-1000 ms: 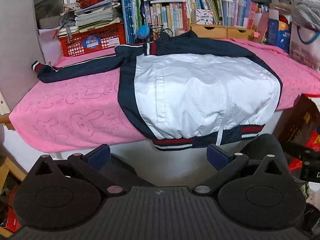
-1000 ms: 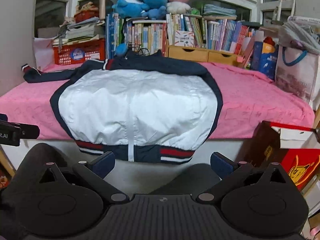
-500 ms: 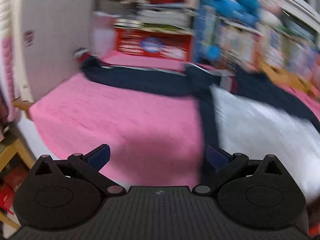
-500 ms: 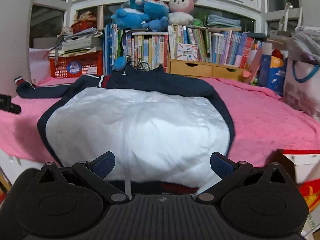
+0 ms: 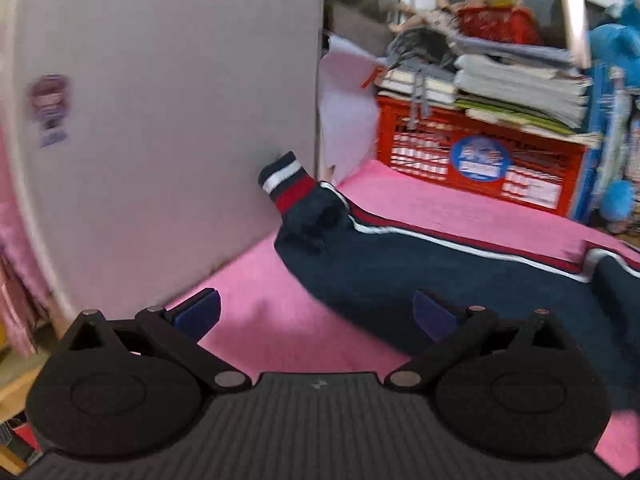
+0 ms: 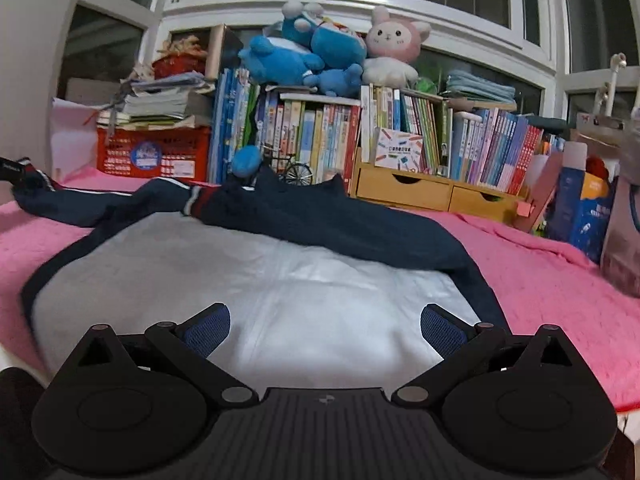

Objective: Fold clothes
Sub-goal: 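Grasp the other striped cuff with the left tool and lift it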

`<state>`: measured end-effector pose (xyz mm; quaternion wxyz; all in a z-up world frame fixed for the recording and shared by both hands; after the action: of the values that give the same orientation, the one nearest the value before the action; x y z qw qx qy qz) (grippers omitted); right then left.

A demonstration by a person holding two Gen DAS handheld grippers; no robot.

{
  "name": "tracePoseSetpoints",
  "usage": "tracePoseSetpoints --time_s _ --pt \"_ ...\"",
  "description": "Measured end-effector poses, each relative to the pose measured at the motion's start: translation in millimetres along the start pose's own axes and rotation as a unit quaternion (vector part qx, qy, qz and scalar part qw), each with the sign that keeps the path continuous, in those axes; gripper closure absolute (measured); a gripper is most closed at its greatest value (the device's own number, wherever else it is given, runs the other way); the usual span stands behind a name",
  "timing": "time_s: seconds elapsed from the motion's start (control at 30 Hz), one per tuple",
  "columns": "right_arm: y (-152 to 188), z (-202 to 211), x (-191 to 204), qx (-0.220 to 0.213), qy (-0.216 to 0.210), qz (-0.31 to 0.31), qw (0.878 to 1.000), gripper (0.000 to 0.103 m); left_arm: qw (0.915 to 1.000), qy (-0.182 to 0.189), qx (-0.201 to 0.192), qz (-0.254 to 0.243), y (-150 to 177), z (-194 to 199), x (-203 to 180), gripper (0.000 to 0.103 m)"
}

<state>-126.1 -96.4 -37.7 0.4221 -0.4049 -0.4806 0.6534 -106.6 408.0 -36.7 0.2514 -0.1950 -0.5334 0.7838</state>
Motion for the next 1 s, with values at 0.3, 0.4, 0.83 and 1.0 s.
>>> tracePoseSetpoints --time_s 0.3,0.4,0.83,1.0 --pt "8 -51 24 0.039 -0.017 0.021 0.999 0.000 0.9964 -0.029 0.050 0.063 -8 -72 2 0.082" --pt "12 -56 26 0.039 -0.023 0.021 0.999 0.000 0.9972 -0.016 0.018 0.071 -16 -63 -7 0.099" --pt "19 -47 -4 0.032 -0.032 -0.062 0.997 0.000 0.9231 0.358 -0.141 0.003 -90 122 -237 0.097" --pt "22 -32 -21 0.031 -0.016 -0.082 0.996 0.000 0.8904 0.438 -0.059 -0.110 -12 159 -352 0.084"
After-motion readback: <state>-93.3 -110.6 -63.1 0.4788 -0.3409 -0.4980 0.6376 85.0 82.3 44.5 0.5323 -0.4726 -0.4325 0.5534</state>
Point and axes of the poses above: each gripper's, at about its wrist camera, not at the fingertips, and z roughly against the way its jaws point, x to its left, y to its underside, the point moved 3 cm from there along -z, roughly the way its jaws point, and after that the axes turned 9 degrees about -x, right-handed, at the moved point
